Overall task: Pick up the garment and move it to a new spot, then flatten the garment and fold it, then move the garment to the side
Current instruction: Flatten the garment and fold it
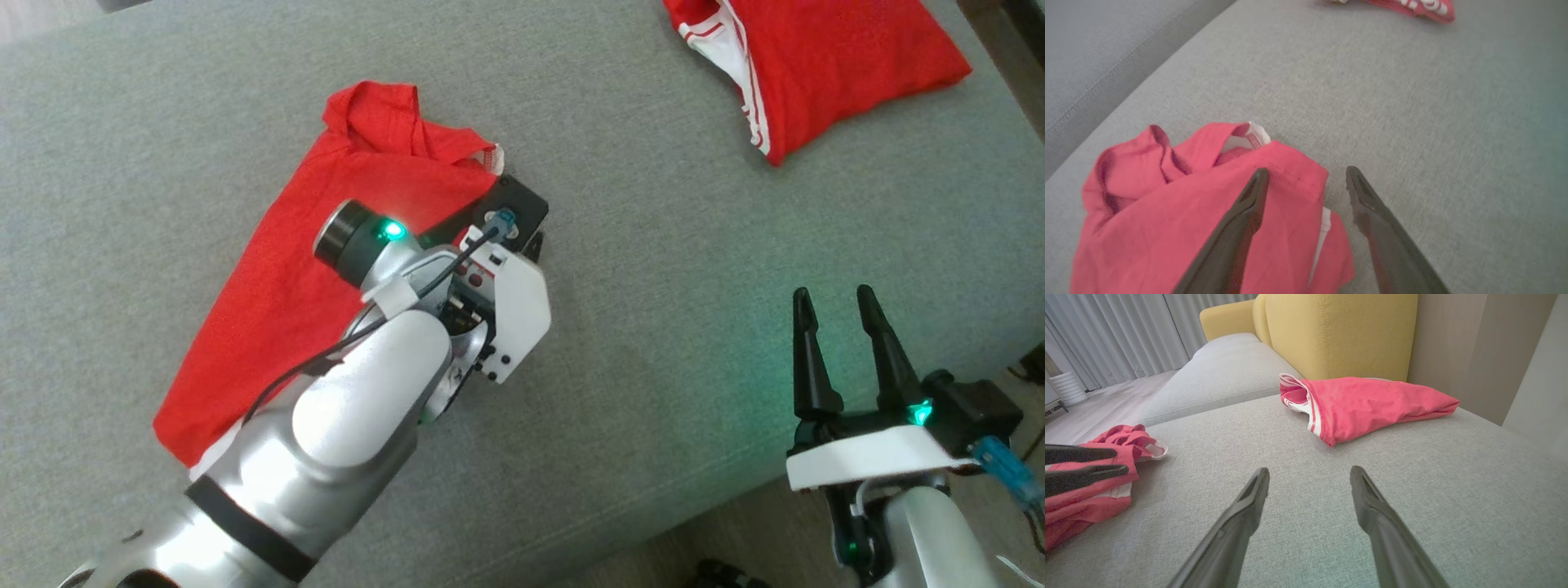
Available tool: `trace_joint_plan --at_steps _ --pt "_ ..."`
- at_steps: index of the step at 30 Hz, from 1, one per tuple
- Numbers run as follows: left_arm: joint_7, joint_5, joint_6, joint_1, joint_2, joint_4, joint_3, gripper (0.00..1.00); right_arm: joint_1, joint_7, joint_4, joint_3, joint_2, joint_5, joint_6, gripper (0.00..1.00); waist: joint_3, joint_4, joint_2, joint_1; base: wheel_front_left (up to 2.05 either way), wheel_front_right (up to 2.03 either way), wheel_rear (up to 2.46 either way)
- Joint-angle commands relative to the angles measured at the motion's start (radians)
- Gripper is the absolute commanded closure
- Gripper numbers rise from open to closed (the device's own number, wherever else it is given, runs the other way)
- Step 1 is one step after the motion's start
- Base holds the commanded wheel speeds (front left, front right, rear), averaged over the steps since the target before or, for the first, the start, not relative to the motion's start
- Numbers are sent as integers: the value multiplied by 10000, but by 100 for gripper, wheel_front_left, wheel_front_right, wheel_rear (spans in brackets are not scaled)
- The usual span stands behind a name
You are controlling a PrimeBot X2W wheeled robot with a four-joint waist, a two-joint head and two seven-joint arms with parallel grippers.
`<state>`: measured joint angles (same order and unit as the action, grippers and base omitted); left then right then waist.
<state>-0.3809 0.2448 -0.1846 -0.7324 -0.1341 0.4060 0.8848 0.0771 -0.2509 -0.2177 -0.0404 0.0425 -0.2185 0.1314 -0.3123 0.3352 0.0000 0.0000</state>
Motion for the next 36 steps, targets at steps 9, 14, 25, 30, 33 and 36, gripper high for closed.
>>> trace_joint_plan --at_steps 9,14,25,30,33,36 --pt "339 81 294 -713 245 1038 -152 100 360 -109 172 -237 77 -86 -7 0 53 102 0 0 0 0 0" --pt "690 541 536 -839 484 1128 -296 100 396 -109 143 -225 77 -118 -7 0 74 133 0 0 0 0 0" --pt "1014 2235 707 -702 830 -1393 -92 100 299 -109 48 -119 77 -55 -7 0 338 139 0 0 0 0 0" --pt "743 3382 519 -292 835 -2549 643 100 320 -109 33 -86 77 -33 -7 0 348 207 0 0 0 0 0" --pt "611 3779 449 -163 836 -2709 965 100 354 -109 42 -129 77 -56 -7 0 262 277 0 0 0 0 0" --pt "563 4144 435 -101 837 -2546 1300 100 433 -109 34 -231 77 -153 -7 0 101 413 0 0 0 0 0"
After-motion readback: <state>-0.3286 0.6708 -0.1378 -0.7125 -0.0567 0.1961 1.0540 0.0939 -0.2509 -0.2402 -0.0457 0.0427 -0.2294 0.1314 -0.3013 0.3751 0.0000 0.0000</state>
